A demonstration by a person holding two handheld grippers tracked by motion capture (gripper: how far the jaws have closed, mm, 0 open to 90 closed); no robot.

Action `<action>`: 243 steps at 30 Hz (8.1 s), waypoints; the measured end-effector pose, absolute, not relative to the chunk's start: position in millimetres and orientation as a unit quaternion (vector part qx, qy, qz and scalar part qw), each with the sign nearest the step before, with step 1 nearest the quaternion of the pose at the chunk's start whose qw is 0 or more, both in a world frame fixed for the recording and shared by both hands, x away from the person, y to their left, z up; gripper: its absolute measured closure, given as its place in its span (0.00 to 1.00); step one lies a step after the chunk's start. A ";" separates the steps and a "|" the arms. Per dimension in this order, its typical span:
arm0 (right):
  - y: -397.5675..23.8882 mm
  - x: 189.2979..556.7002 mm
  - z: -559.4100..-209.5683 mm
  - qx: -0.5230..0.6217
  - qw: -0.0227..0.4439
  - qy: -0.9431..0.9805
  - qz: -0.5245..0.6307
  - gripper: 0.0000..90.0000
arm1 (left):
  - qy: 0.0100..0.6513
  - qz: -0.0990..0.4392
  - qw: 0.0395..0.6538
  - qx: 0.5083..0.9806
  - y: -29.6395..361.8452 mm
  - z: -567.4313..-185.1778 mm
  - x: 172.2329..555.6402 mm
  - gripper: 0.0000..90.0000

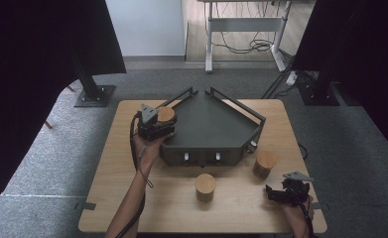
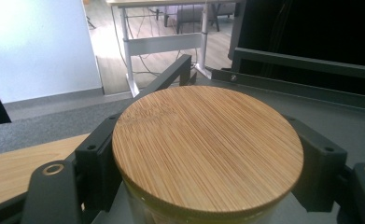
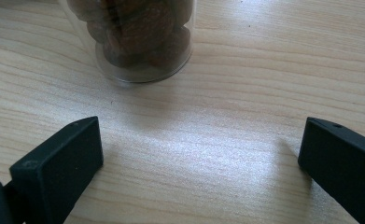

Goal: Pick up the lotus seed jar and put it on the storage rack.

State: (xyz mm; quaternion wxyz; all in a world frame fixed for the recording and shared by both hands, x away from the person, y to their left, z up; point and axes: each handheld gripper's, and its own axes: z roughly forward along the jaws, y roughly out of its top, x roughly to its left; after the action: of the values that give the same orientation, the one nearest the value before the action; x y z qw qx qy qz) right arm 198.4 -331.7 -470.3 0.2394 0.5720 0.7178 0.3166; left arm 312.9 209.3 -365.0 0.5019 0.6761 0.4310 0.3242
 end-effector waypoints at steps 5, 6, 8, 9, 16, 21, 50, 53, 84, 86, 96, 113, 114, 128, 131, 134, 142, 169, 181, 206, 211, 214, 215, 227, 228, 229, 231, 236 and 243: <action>-331.7 198.4 -470.3 0.572 0.239 0.718 0.317 0.00 | 0.434 0.321 0.498 0.679 209.4 -368.4 315.6 0.27; -331.7 198.4 -470.3 0.572 0.239 0.718 0.317 0.00 | 0.434 0.320 0.497 0.680 209.2 -369.2 316.3 0.27; -331.7 198.4 -470.3 0.572 0.239 0.718 0.317 0.00 | 0.434 0.320 0.495 0.681 208.3 -371.3 317.6 0.27; -331.7 198.4 -470.3 0.572 0.239 0.718 0.317 0.00 | 0.434 0.320 0.495 0.681 208.3 -371.3 317.6 0.27; -331.7 198.4 -470.3 0.572 0.239 0.718 0.317 0.00 | 0.429 0.324 0.495 0.683 207.5 -375.7 318.4 0.26; -331.8 198.4 -470.4 0.571 0.240 0.719 0.317 0.00 | 0.427 0.325 0.496 0.683 207.9 -376.4 318.3 0.26; -331.9 198.5 -470.2 0.570 0.238 0.719 0.317 0.00 | 0.424 0.320 0.500 0.684 222.7 -367.7 306.7 0.05; -331.9 198.5 -470.2 0.570 0.238 0.719 0.317 0.00 | 0.424 0.319 0.502 0.683 225.9 -366.0 304.4 0.05; -331.8 198.5 -470.3 0.570 0.239 0.720 0.317 0.00 | 0.391 0.336 0.515 0.685 248.5 -349.1 266.4 0.08; -331.8 198.5 -470.3 0.570 0.239 0.719 0.317 0.00 | 0.390 0.336 0.514 0.686 249.0 -348.6 264.5 0.08; -331.8 198.5 -470.3 0.570 0.239 0.720 0.317 0.00 | 0.380 0.337 0.507 0.696 253.8 -342.5 246.7 0.08; -331.4 198.3 -470.3 0.570 0.239 0.719 0.317 0.00 | 0.385 0.325 0.509 0.698 271.0 -350.2 224.8 0.08; -331.4 198.3 -470.3 0.570 0.239 0.719 0.317 0.00 | 0.385 0.325 0.509 0.698 271.8 -350.5 223.5 0.08; -331.0 198.0 -470.3 0.571 0.240 0.719 0.316 0.00 | 0.375 0.338 0.498 0.705 276.7 -359.0 197.1 0.08; -330.9 198.0 -470.2 0.571 0.240 0.719 0.316 0.00 | 0.373 0.341 0.494 0.708 276.5 -360.7 193.5 0.08; -330.7 197.9 -470.3 0.571 0.240 0.719 0.316 0.00 | 0.373 0.342 0.491 0.709 276.9 -363.6 189.0 0.08; -330.7 197.9 -470.3 0.571 0.240 0.719 0.316 0.00 | 0.377 0.332 0.495 0.709 280.9 -370.1 182.3 0.08; -330.5 197.8 -470.2 0.571 0.240 0.719 0.316 0.00 | 0.396 0.310 0.493 0.710 290.1 -400.1 163.7 0.08; -330.2 197.5 -470.3 0.571 0.240 0.719 0.316 0.00 | 0.403 0.309 0.481 0.714 290.6 -411.9 155.1 0.08; -330.2 197.3 -470.3 0.570 0.240 0.719 0.316 0.00 | 0.440 0.285 0.436 0.731 291.4 -439.3 154.2 0.08; -330.3 197.3 -470.3 0.569 0.239 0.720 0.316 0.00 | 0.447 0.281 0.430 0.733 292.3 -442.9 154.3 0.08; -330.4 197.3 -470.3 0.569 0.239 0.720 0.317 0.00 | 0.450 0.278 0.428 0.733 292.8 -444.7 154.1 0.08; -330.4 197.3 -470.2 0.569 0.239 0.720 0.317 0.00 | 0.451 0.277 0.427 0.733 292.9 -445.3 154.1 0.08; -329.9 197.0 -470.3 0.568 0.239 0.721 0.317 0.00 | 0.460 0.269 0.410 0.740 290.3 -452.9 154.6 0.08; -329.9 197.0 -470.3 0.568 0.239 0.721 0.317 0.00 | 0.461 0.267 0.408 0.741 290.0 -453.3 154.8 0.08; -329.8 197.0 -470.3 0.568 0.239 0.721 0.317 0.00 | 0.462 0.266 0.406 0.742 289.6 -453.9 155.0 0.08; -329.8 197.0 -470.3 0.568 0.239 0.721 0.317 0.00 | 0.463 0.264 0.402 0.745 288.4 -455.6 155.3 0.08; -329.5 196.8 -470.2 0.568 0.238 0.721 0.317 0.00 | 0.463 0.262 0.390 0.752 284.7 -457.4 156.6 0.08; -329.5 196.7 -470.2 0.567 0.238 0.722 0.318 0.00 | 0.465 0.260 0.381 0.756 283.1 -459.6 158.2 0.08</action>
State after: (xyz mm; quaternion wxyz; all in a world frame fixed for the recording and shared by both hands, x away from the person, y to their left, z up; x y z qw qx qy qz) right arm 196.7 -329.5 -470.2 0.2377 0.5673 0.7217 0.3175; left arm 158.2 283.1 -459.6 0.3807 0.7558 0.4652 0.2598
